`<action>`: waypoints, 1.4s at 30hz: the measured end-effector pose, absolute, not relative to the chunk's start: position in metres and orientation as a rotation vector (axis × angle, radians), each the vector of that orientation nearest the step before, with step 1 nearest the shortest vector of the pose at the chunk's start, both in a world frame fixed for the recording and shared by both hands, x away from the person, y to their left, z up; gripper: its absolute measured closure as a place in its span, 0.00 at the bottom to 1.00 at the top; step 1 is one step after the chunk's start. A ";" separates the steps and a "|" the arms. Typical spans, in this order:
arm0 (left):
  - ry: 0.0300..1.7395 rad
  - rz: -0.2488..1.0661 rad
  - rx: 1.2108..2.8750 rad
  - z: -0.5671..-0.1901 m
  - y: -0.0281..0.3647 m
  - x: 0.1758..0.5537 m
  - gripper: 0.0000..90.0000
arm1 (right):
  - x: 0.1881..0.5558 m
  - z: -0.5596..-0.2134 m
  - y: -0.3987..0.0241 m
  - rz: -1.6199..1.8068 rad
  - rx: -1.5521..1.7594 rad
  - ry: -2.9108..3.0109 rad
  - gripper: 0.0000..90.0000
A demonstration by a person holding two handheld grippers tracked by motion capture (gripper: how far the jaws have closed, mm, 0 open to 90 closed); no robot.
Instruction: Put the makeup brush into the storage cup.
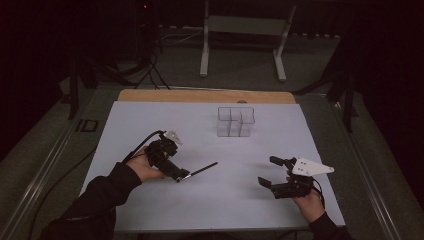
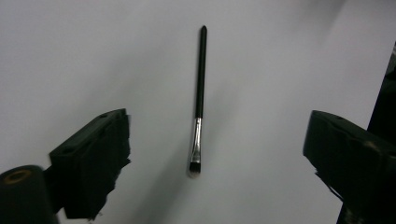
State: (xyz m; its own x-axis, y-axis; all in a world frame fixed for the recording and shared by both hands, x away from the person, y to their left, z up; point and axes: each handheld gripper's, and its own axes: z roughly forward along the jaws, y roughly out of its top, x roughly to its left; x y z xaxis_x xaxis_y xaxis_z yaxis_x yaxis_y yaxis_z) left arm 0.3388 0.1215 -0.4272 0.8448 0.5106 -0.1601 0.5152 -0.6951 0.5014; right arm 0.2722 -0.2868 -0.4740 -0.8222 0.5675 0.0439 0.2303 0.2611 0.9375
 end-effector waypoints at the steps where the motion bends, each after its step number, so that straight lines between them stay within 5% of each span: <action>1: 0.749 -0.011 2.477 -0.427 0.121 0.339 0.11 | 0.272 -0.474 -0.287 1.581 0.734 2.235 0.16; 42: 0.693 -0.083 2.825 -0.480 0.080 0.360 0.68 | 0.272 -0.475 -0.287 1.589 0.736 2.238 0.16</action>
State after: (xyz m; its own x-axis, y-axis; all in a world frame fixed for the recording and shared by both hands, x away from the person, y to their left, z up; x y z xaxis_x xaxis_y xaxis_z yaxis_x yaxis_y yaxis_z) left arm 0.3598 0.0804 -0.4796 0.8865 0.4497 -0.1089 0.4627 -0.8615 0.2091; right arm 0.2724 -0.2870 -0.4745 -0.8241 0.5643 0.0500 0.2333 0.2575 0.9377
